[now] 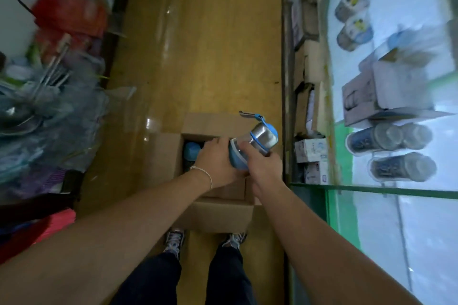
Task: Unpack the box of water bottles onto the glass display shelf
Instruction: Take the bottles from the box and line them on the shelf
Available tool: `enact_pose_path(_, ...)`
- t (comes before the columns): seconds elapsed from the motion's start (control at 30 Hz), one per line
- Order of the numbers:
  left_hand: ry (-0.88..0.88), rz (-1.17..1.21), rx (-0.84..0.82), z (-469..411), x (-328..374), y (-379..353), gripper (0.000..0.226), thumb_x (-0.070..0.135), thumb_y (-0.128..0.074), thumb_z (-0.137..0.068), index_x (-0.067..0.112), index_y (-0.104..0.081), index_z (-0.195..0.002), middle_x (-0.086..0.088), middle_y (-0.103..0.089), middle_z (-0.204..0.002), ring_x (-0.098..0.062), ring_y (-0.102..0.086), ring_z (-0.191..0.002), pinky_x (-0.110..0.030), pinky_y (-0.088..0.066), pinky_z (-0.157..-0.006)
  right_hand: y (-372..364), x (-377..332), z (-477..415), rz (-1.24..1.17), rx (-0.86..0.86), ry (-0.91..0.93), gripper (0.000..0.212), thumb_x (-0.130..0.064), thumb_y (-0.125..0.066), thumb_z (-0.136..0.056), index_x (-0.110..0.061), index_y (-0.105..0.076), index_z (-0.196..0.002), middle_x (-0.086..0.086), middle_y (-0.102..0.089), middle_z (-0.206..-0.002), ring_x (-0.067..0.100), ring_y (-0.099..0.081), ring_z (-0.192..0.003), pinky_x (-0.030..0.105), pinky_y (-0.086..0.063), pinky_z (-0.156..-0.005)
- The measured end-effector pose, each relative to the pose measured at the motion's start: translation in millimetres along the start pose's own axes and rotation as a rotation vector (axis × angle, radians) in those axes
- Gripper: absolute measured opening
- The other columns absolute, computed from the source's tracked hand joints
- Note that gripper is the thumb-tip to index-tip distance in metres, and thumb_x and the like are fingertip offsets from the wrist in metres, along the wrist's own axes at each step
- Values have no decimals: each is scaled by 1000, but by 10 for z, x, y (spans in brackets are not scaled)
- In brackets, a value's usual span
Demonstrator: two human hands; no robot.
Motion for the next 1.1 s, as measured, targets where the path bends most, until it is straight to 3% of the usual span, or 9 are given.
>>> enact_pose_path(0.1, -118, 27, 22, 185, 332, 436, 76, 61, -80, -55, 20, -48, -110, 0, -57, -107, -18, -56, -99, -41, -52, -84, 66, -406, 450, -34, 50, 82, 58, -39, -92, -56, -18, -65, -104, -3, -70, -96, 14, -69, -86, 30, -56, -68)
enact_pose_path(0.33, -369, 13, 174, 645, 1169, 1352, 72, 61, -84, -54, 21, -47, -101, 2, -56, -102, -18, -57, -93, -37, -52, -76, 237, -1344, 1345, -100, 121, 346, 70, -48, -89, -44, -20, -67, -105, -1, -73, -98, 15, -72, -85, 34, -60, -72)
enact_pose_path(0.47, -502, 34, 231, 927, 1611, 1779, 69, 61, -84, -52, 25, -48, -98, 6, -56, -96, -13, -58, -87, -33, -52, -69, 424, -1795, 1897, -99, 184, 453, 54, -46, -89, -53, -24, -65, -96, -4, -72, -93, 13, -70, -82, 36, -61, -74)
enact_pose_path(0.6, -672, 22, 271, 1215, 2069, 2075, 71, 73, -78, -49, 29, -53, -99, 10, -59, -93, -7, -62, -84, -32, -55, -65, 664, -2133, 2420, -127, 279, 561, 72, -54, -86, -45, -18, -67, -104, -1, -71, -94, 17, -70, -82, 36, -61, -72)
enact_pose_path(0.7, -769, 47, 245, 1538, 2427, 2209, 65, 65, -81, -52, 28, -47, -95, 3, -60, -96, -14, -62, -86, -37, -57, -70, 935, -2314, 2790, -163, 343, 618, 75, -57, -85, -39, -18, -66, -99, 2, -71, -95, 20, -70, -82, 41, -62, -75)
enact_pose_path(0.87, -917, 91, 262, 1939, 3040, 2215, 79, 79, -74, -47, 23, -53, -98, 4, -62, -90, -13, -64, -81, -39, -58, -65, 1496, -2518, 3355, -209, 459, 716, 72, -52, -89, -47, -17, -63, -104, 1, -69, -97, 19, -69, -84, 38, -62, -73)
enact_pose_path(0.97, -1008, 99, 265, 2106, 3464, 2119, 79, 89, -68, -46, 23, -62, -90, 6, -67, -80, -10, -67, -74, -38, -57, -59, 1885, -2579, 3717, -215, 533, 742, 63, -50, -89, -53, -18, -66, -102, -1, -70, -91, 17, -69, -77, 33, -59, -62)
enact_pose_path(1.1, -1123, 162, 267, 2728, 3932, 1999, 82, 73, -72, -43, 16, -51, -98, 0, -61, -92, -17, -61, -85, -36, -53, -67, 2430, -2587, 4154, -279, 640, 825, 61, -47, -90, -51, -16, -66, -97, -1, -69, -86, 16, -70, -76, 33, -61, -65)
Point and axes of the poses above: each hand's wrist, its own z-axis away from the middle knuckle, its own y-axis out of the back of the hand, x = y × z, the point moved 2 cm from there along -z, towards the middle knuckle
